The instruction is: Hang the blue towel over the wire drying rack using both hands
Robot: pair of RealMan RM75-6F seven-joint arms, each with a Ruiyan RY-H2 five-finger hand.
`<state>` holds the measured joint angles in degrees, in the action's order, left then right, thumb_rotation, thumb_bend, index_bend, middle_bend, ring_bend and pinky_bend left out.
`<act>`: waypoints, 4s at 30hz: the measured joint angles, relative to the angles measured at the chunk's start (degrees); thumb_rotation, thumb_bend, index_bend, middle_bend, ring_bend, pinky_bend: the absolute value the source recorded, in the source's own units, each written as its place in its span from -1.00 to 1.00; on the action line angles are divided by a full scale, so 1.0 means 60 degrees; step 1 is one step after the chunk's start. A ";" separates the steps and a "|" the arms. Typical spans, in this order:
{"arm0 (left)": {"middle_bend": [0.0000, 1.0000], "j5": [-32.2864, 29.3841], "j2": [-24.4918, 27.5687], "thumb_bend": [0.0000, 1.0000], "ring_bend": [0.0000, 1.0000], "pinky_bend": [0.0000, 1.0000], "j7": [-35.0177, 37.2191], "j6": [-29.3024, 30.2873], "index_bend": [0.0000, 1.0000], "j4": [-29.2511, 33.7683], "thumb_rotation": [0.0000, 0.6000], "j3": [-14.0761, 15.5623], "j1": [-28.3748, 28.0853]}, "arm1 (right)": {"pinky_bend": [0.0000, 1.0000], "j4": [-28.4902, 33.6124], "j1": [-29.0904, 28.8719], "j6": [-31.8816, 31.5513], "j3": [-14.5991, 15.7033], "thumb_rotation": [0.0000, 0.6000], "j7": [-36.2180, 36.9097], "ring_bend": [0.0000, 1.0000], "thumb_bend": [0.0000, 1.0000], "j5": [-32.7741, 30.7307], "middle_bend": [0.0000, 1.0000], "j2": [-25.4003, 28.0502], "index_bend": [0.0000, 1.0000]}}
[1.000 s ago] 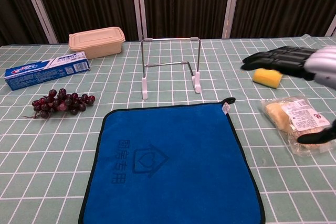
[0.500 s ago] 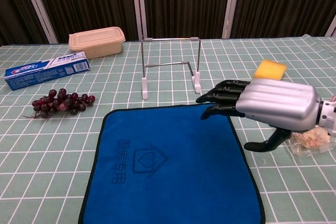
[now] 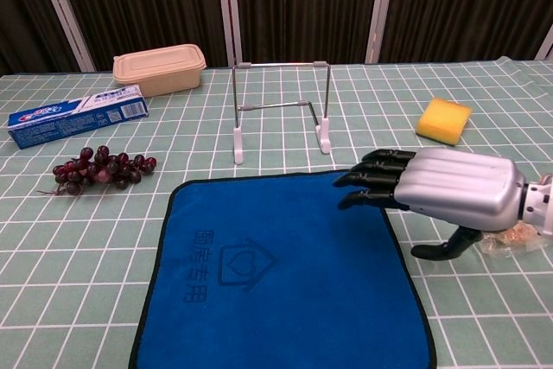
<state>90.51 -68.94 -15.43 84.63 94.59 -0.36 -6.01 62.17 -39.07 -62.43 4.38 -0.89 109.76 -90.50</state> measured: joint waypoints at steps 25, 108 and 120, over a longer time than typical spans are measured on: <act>-1.00 -0.0070 -0.0126 -1.00 -1.00 -1.00 -0.0193 -0.0108 -1.00 -0.0033 1.00 0.0075 -0.0041 | -1.00 -0.1017 -0.0153 -0.0556 0.0360 1.00 0.0719 -1.00 -0.50 -0.0319 -1.00 -0.1006 -0.65; -1.00 0.2303 -0.4673 -0.79 -1.00 -1.00 0.0410 -0.3800 -0.28 -0.4990 1.00 0.0787 -0.5274 | -1.00 -0.0749 -0.0372 -0.1152 0.0482 1.00 0.1114 -1.00 -0.04 -0.0747 -1.00 -0.1171 0.26; -1.00 0.2187 -0.4881 -0.56 -1.00 -1.00 0.0284 -0.3802 -0.15 -0.5217 1.00 0.0846 -0.5409 | -1.00 -0.0770 -0.0368 -0.1136 0.0518 1.00 0.1105 -1.00 -0.04 -0.0732 -1.00 -0.1182 0.26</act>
<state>103.63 -98.22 -13.72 61.82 63.29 4.71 -38.46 57.55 -41.28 -69.24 7.49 5.74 105.37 -97.59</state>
